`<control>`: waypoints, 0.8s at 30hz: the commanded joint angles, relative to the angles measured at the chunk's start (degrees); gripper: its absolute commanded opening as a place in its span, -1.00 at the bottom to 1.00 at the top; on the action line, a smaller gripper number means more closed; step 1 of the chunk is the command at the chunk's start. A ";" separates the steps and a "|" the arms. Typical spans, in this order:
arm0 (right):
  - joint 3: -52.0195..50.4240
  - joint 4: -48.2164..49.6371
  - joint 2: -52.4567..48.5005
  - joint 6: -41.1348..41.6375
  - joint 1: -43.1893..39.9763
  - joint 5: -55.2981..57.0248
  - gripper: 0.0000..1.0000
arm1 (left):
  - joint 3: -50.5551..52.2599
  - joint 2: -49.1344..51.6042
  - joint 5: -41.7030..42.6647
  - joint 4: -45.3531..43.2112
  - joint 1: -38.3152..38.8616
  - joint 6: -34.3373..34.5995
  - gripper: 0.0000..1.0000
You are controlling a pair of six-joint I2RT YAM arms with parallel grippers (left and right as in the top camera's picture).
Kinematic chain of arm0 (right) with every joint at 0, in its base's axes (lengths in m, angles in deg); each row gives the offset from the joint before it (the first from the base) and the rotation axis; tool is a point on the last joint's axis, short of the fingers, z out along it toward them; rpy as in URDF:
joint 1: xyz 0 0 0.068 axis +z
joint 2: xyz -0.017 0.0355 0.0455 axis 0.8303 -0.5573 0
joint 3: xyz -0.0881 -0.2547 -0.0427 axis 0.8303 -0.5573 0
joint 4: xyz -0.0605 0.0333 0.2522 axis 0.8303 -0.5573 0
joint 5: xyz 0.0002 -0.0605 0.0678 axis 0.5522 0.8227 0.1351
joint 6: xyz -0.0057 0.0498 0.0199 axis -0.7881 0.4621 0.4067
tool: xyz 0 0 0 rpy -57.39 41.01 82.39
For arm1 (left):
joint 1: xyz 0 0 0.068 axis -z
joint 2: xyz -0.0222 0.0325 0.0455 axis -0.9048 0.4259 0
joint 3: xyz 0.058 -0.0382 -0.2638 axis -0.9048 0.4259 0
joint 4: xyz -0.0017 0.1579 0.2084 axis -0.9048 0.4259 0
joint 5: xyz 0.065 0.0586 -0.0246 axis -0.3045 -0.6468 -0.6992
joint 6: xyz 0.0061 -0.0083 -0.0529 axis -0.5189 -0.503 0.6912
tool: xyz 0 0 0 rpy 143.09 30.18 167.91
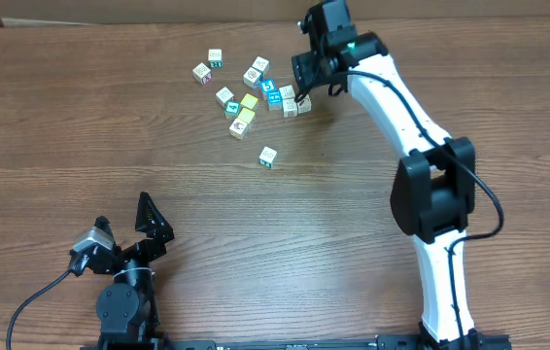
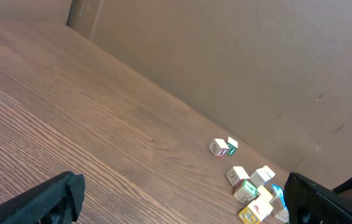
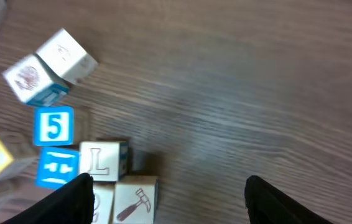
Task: Form a circle
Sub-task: 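Lift the right arm up and back away from the blocks, then lower the right gripper onto the blue X block and close it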
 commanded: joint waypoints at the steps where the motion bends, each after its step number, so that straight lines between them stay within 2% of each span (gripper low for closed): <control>1: -0.07 0.57 -0.94 0.66 0.11 -0.15 0.50 | 0.22 -0.59 -0.61 -0.02 0.00 -0.66 0.99; 24: -0.20 -3.93 -5.49 0.61 0.26 -2.73 0.51 | 0.22 -0.57 -0.61 -0.02 0.00 -0.68 0.99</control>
